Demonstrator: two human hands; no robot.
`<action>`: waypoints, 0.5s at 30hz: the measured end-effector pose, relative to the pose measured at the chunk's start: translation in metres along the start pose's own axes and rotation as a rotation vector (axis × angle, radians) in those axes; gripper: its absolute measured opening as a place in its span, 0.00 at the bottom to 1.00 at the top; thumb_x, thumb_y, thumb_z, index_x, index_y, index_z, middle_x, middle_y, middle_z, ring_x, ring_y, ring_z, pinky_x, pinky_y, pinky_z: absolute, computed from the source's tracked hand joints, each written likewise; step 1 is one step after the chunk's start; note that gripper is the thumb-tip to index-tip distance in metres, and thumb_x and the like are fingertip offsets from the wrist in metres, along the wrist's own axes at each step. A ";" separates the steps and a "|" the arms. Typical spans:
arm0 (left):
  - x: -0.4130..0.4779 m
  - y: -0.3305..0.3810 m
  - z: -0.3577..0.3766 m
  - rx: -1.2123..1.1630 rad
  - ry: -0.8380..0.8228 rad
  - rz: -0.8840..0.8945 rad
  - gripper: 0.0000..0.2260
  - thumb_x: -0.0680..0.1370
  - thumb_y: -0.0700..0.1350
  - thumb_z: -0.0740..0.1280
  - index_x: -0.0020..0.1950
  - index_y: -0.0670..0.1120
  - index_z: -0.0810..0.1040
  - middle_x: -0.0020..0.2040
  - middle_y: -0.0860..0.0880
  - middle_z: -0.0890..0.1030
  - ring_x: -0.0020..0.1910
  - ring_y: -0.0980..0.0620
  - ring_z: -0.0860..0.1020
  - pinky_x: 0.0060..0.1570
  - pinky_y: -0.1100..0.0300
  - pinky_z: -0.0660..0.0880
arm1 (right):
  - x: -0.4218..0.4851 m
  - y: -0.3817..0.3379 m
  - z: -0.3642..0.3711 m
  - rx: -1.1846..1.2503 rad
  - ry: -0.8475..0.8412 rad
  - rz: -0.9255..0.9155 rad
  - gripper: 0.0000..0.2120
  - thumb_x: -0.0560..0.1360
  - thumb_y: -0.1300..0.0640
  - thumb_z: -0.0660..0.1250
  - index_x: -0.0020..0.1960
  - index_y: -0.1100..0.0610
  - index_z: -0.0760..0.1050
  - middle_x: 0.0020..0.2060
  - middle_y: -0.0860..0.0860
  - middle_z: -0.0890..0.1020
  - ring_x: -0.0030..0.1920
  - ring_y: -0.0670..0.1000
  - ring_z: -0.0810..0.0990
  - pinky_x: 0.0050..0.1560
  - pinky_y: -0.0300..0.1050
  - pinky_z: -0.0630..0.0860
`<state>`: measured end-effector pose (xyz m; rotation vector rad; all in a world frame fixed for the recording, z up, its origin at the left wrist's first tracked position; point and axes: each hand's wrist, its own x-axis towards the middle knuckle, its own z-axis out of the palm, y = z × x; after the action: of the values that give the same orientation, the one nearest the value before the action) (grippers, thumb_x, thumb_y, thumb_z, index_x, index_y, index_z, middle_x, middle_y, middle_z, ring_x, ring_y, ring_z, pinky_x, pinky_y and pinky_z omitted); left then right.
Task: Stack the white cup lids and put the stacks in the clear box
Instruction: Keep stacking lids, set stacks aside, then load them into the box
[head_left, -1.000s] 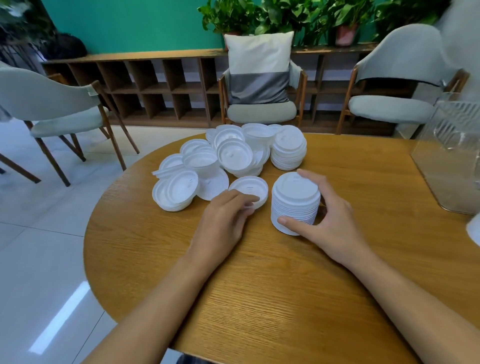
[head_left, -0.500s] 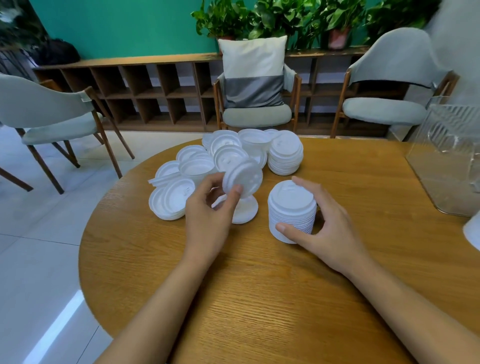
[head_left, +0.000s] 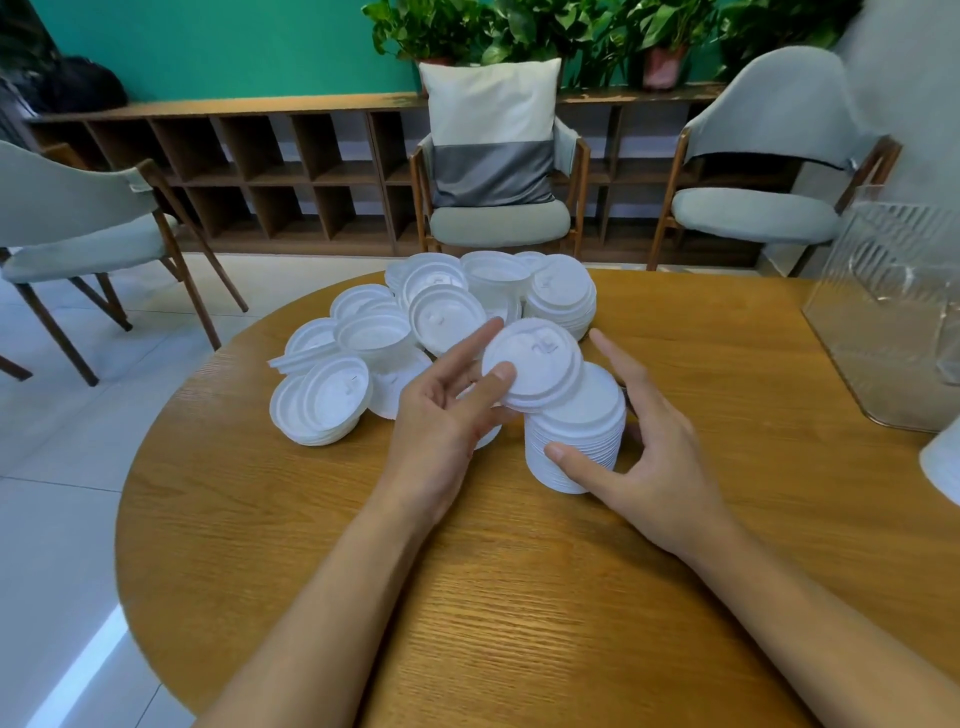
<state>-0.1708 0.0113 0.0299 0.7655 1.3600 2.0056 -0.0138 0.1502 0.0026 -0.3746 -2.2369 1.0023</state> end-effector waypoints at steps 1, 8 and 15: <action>-0.001 -0.001 0.002 0.076 -0.001 0.018 0.22 0.78 0.46 0.74 0.72 0.51 0.80 0.52 0.51 0.87 0.52 0.53 0.85 0.57 0.56 0.80 | 0.000 0.000 0.000 -0.003 -0.001 -0.008 0.44 0.70 0.40 0.77 0.78 0.29 0.56 0.70 0.25 0.67 0.73 0.32 0.67 0.66 0.31 0.68; -0.007 -0.010 0.008 0.416 0.069 0.164 0.16 0.71 0.54 0.81 0.56 0.52 0.86 0.33 0.51 0.74 0.35 0.54 0.71 0.41 0.61 0.71 | 0.000 0.000 0.002 -0.002 -0.004 -0.025 0.39 0.70 0.41 0.77 0.77 0.40 0.65 0.69 0.36 0.74 0.70 0.40 0.73 0.63 0.33 0.72; -0.006 -0.007 0.001 0.525 -0.123 0.159 0.26 0.74 0.54 0.76 0.71 0.54 0.78 0.66 0.57 0.81 0.69 0.56 0.77 0.65 0.52 0.75 | -0.002 0.000 0.002 0.030 -0.048 -0.037 0.37 0.71 0.43 0.79 0.76 0.41 0.67 0.68 0.39 0.75 0.69 0.44 0.75 0.65 0.41 0.76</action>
<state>-0.1652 0.0095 0.0229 1.2394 1.8237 1.6871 -0.0138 0.1481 0.0002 -0.2977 -2.2601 1.0345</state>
